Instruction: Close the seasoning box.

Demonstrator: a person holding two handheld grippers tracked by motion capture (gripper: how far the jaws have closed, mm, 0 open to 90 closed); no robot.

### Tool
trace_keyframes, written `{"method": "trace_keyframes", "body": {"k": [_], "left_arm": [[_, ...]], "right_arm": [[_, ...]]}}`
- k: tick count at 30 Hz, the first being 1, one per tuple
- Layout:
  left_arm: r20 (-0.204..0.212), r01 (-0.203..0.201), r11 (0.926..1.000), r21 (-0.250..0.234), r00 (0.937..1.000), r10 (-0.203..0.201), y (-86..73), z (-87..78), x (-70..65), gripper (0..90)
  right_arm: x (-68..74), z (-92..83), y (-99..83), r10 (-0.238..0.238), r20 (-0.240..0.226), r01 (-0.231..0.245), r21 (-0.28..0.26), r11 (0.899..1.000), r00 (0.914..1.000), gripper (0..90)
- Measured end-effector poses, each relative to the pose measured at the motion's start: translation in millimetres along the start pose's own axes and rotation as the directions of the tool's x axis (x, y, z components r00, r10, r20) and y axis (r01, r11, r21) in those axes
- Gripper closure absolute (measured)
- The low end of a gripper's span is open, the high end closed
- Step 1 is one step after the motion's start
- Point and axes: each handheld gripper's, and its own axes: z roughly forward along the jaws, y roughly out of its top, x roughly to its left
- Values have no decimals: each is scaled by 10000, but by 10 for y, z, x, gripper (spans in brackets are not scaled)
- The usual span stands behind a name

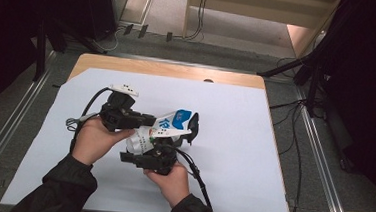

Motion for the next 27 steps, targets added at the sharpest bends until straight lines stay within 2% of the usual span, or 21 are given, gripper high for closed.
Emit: {"method": "trace_keyframes", "body": {"k": [17,27], "left_arm": [[-3,38,10000,-3,10000,-38,3,19,5,879],[-179,-33,10000,-28,9998,32,1,19,-1,879]], "right_arm": [[5,1,-5,-279,147,279,30,9996,9995,616],[11,17,-18,-925,321,924,64,9957,9952,589]]}}
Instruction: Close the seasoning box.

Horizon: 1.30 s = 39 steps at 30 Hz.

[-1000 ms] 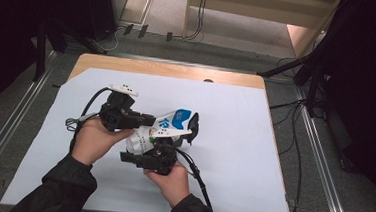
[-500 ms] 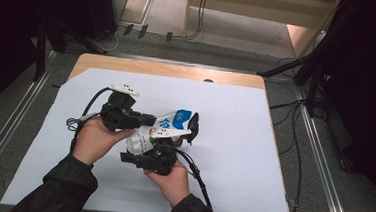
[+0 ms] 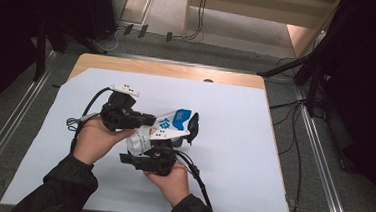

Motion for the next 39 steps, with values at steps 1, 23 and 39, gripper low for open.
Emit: {"method": "trace_keyframes", "body": {"k": [1,23,39], "left_arm": [[-12,-33,10000,10,10000,33,0,-3,2,879],[-232,-45,9999,-108,9997,43,1,-8,5,877],[-202,-141,9998,-133,9997,138,22,-23,-18,878]], "right_arm": [[3,3,-1,-55,25,55,3,10000,10000,589],[10,-19,23,89,75,-89,-29,10000,9999,614],[9,-29,37,210,-23,-210,-13,9998,9998,632]]}}
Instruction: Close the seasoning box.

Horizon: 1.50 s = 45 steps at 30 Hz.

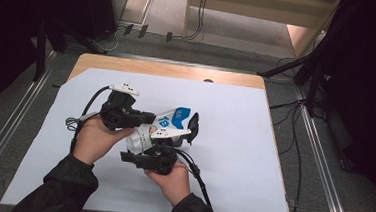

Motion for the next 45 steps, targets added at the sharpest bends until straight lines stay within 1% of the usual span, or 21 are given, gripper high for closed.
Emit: {"method": "trace_keyframes", "body": {"k": [5,6,9,12,14,15,19,22,27,32,34,38,45], "left_arm": [[-60,-59,10000,36,10000,59,-1,11,-9,878],[-139,-70,10000,0,9999,70,-1,15,-15,878],[-116,-72,10000,-14,9999,72,1,16,-14,878],[-108,-89,10000,12,9999,89,7,17,-15,878],[-169,-134,9999,-50,9998,134,11,16,-19,878],[-182,-145,9999,-31,9997,144,14,13,-18,878],[-143,-119,9999,-51,9998,119,18,11,-19,878],[-121,-132,9999,-47,9998,132,24,6,-23,878],[-116,-161,9999,38,9998,161,24,19,-22,878],[-173,-102,9999,-83,9998,101,26,22,-17,877],[-104,-93,9999,-117,9999,92,32,17,-16,877],[-120,-164,9998,-95,9998,163,34,17,-24,877],[-123,-156,9999,-38,9998,155,32,19,-22,877]], "right_arm": [[-2,-1,-1,52,8,-52,55,10000,10000,641],[-5,-2,0,44,20,-44,65,10000,10000,640],[-5,-6,2,-86,44,86,72,9999,10000,636],[-4,-2,4,-176,-4,176,45,9998,9998,590],[2,4,6,-182,36,182,62,9998,9998,598],[0,2,7,-172,44,171,43,9998,9998,623],[-3,-8,8,60,-61,-59,81,9999,10000,661],[5,0,0,13,-60,-12,142,9999,10000,700],[9,-7,1,-15,-30,15,115,9999,10000,701],[17,-21,12,-21,-59,22,66,10000,10000,701],[23,-28,20,8,-101,-7,15,10000,9999,700],[28,-37,31,-10,-84,10,-16,10000,10000,699],[24,-36,27,-16,-78,16,-11,10000,10000,697]]}}
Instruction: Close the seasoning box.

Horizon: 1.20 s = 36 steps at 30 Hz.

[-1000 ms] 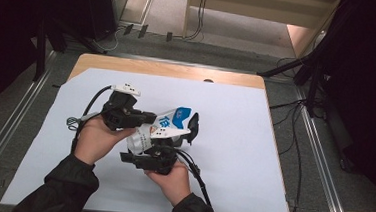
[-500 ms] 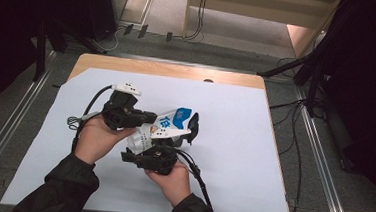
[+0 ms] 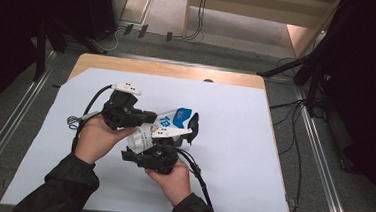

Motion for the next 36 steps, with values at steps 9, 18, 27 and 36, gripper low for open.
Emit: {"method": "trace_keyframes", "body": {"k": [9,18,27,36], "left_arm": [[50,47,10000,-34,10000,-47,3,-11,4,877],[50,-6,10000,-12,10000,6,12,-29,-10,877],[49,48,10000,42,10000,-48,14,-4,11,877],[18,29,10000,28,10000,-29,13,-4,18,876]], "right_arm": [[5,-6,12,25,-30,-26,-90,10000,10000,693],[14,-1,12,34,-94,-35,-71,10000,10000,683],[8,-12,31,119,-111,-120,-73,9999,9999,670],[6,-3,40,151,-140,-151,-48,9999,9998,661]]}}
